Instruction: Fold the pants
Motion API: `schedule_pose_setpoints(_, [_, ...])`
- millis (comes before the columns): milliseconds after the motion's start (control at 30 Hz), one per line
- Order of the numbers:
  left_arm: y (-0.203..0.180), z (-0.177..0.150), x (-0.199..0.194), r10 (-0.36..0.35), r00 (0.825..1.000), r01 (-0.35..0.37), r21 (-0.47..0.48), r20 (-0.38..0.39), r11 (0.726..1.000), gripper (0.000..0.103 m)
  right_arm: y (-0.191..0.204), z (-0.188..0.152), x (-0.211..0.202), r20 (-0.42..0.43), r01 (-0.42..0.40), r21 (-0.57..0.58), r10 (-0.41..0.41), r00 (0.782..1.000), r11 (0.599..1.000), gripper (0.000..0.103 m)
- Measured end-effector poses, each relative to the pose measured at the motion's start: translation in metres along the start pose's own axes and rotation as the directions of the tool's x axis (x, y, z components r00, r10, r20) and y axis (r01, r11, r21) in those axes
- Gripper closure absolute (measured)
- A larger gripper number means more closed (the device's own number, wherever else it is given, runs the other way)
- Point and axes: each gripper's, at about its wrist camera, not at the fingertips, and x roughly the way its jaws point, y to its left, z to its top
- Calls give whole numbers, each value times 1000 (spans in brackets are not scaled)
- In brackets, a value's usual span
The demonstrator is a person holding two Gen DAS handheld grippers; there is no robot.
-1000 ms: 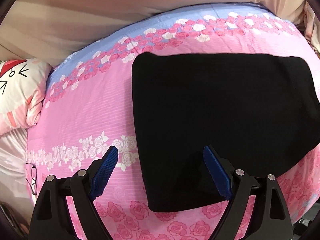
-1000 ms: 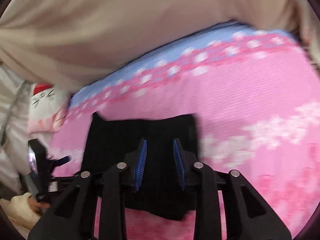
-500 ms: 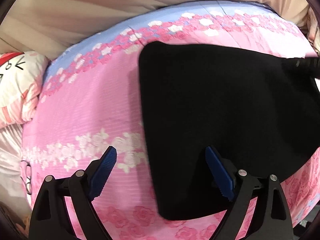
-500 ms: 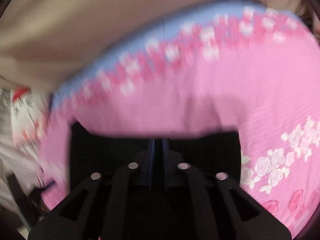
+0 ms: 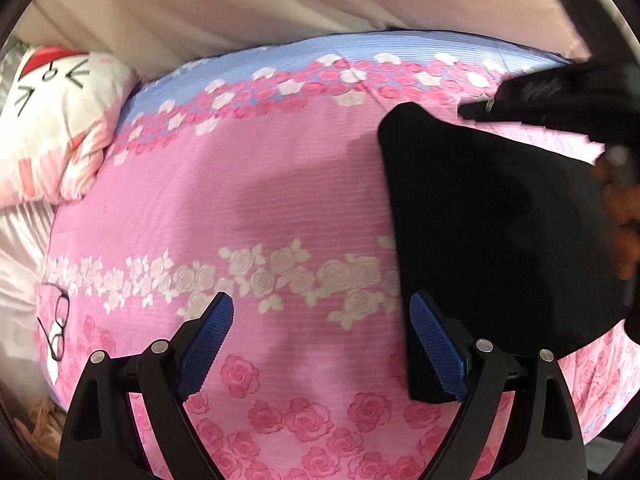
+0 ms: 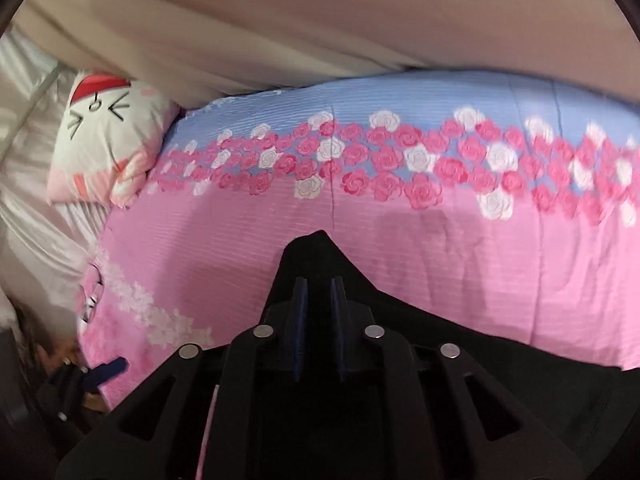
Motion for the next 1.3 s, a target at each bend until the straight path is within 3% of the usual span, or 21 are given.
schedule_pose_setpoints(67, [5, -1, 2, 1, 1000, -1, -10, -14, 1000, 14, -18, -9, 24, -68, 73, 20, -71, 995, 997, 90])
schedule_pose_setpoints(100, [6, -1, 1, 1, 1000, -1, -11, -16, 1000, 14, -34, -17, 34, -125, 82, 84, -71, 990, 993, 92])
schedule_pose_setpoints(167, [6, -1, 0, -1, 1000, 1, -9, -21, 1000, 14, -43, -27, 1, -53, 34, 187, -25, 998, 982, 88])
schedule_pose_setpoints(267, [-1, 0, -6, 11, 1000, -10, 16, -11, 1000, 14, -51, -48, -62, 76, 83, 189, -98, 992, 978, 87])
schedule_pose_setpoints(333, [-9, 1, -6, 0, 1000, 1, 27, -15, 1000, 14, -73, -66, -75, 71, 152, 195, -168, 983, 969, 87])
schedule_pose_setpoints(400, [-20, 3, -6, -12, 1000, 13, 43, -19, 999, 14, -115, -95, -77, -20, 254, 247, -258, 966, 935, 91])
schedule_pose_setpoints(433, [-27, 4, -7, -17, 1000, 18, 53, -20, 998, 14, -138, -111, -81, -44, 252, 308, -251, 967, 917, 93])
schedule_pose_setpoints(467, [-32, 4, -8, -21, 1000, 22, 60, -20, 998, 14, -147, -120, -94, -10, 203, 366, -214, 977, 908, 93])
schedule_pose_setpoints(533, [-50, 7, -12, -33, 999, 35, 84, -22, 996, 14, -151, -129, -123, 58, 175, 435, -222, 973, 883, 87])
schedule_pose_setpoints(600, [-66, 9, -16, -40, 999, 41, 114, -11, 993, 14, -150, -141, -142, 108, 165, 424, -231, 967, 891, 87])
schedule_pose_setpoints(700, [-91, 10, -17, -42, 999, 44, 152, -12, 987, 14, -163, -167, -119, -10, 270, 347, -284, 959, 898, 91])
schedule_pose_setpoints(800, [-109, 10, -16, -52, 998, 58, 169, -39, 984, 14, -163, -180, -144, 57, 225, 417, -272, 961, 881, 86])
schedule_pose_setpoints(867, [-117, 9, -18, -53, 998, 59, 186, -36, 981, 14, -154, -187, -157, 110, 195, 403, -259, 960, 894, 86])
schedule_pose_setpoints(933, [-123, 5, -15, -40, 998, 48, 203, -42, 978, 14, -156, -195, -143, 49, 232, 360, -266, 963, 904, 87])
schedule_pose_setpoints(967, [-124, 4, -13, -35, 998, 44, 206, -49, 978, 14, -165, -205, -127, -3, 256, 353, -273, 962, 900, 87])
schedule_pose_setpoints(1100, [-124, -1, -6, -2, 997, 17, 212, -71, 977, 14, -178, -207, -154, 59, 200, 470, -256, 965, 860, 83])
schedule_pose_setpoints(1167, [-116, -3, -7, 13, 998, 0, 203, -63, 979, 14, -172, -206, -176, 120, 168, 457, -247, 961, 874, 83])
schedule_pose_setpoints(1300, [-93, -8, -1, 34, 995, -19, 150, -98, 988, 14, -159, -201, -178, 86, 173, 368, -219, 972, 913, 83])
